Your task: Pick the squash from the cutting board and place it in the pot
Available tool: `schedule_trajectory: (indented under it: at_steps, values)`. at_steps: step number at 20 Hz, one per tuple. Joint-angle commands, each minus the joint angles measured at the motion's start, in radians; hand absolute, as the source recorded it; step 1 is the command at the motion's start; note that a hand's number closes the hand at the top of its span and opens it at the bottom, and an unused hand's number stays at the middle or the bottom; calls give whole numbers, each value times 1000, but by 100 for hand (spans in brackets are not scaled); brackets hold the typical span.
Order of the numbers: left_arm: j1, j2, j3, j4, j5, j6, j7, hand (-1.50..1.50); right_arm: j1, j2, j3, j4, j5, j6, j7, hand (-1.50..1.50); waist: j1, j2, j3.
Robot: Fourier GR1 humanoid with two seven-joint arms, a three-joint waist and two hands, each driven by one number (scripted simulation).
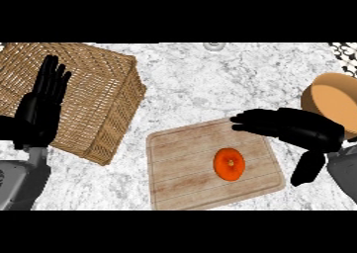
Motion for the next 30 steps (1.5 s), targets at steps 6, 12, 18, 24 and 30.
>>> schedule_trajectory:
  at_steps: [6,12,18,24,30]
  values:
    - [-16,-27,81,17,-36,-73,26,0,82,124,16,26,174,-39,-66,-150,-1,1,0]
    - [11,-48,119,-22,-65,-91,41,0,87,189,-19,33,247,-67,-97,-150,1,0,0]
    - [15,-97,107,-8,-108,-93,34,0,178,237,9,1,369,-134,-17,-150,-3,0,0]
    - [-28,-149,110,71,-170,-104,-5,0,66,346,-16,221,433,-153,-67,-150,0,1,0]
    - [19,-118,154,-120,-148,-118,133,0,66,408,-9,310,498,-220,-120,-150,4,0,0]
